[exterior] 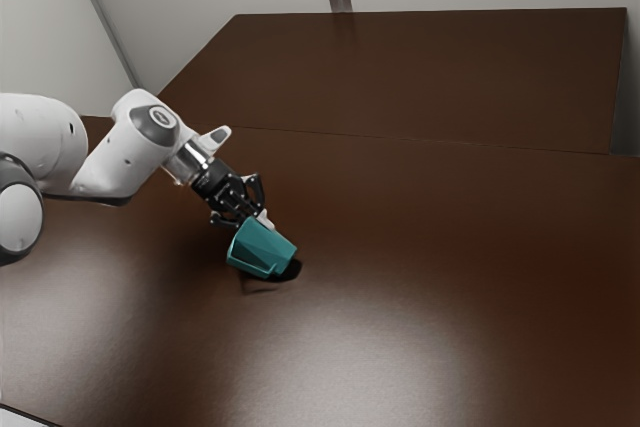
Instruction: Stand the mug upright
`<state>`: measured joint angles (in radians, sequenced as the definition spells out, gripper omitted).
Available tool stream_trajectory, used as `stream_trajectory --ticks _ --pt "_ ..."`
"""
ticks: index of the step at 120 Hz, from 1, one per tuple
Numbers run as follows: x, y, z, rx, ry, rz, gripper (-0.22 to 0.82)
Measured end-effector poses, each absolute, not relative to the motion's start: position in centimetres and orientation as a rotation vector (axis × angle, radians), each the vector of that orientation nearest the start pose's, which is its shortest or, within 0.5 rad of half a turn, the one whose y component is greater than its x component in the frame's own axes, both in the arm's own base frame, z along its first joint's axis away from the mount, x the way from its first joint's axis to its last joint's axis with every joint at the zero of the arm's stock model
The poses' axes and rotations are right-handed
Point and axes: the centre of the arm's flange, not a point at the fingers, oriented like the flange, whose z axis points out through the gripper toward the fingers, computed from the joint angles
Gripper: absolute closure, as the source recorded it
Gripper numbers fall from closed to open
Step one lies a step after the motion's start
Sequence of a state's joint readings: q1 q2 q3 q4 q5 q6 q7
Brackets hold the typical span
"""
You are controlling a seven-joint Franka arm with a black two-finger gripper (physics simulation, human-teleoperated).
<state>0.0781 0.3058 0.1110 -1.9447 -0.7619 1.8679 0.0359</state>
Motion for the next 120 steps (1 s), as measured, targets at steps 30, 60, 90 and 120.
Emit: stream_trajectory --ticks 30,60,90,120 --pt "57.7 3.0 35.6 2.47 0.524 -0.306 0.77" --pt "57.1 -0.6 39.7 2.87 0.213 -0.139 0.78" --pt "54.4 -1.5 39.6 3.163 -0.08 0.039 0.78" --pt "54.7 -2.3 39.1 3.236 -0.219 0.174 0.78"
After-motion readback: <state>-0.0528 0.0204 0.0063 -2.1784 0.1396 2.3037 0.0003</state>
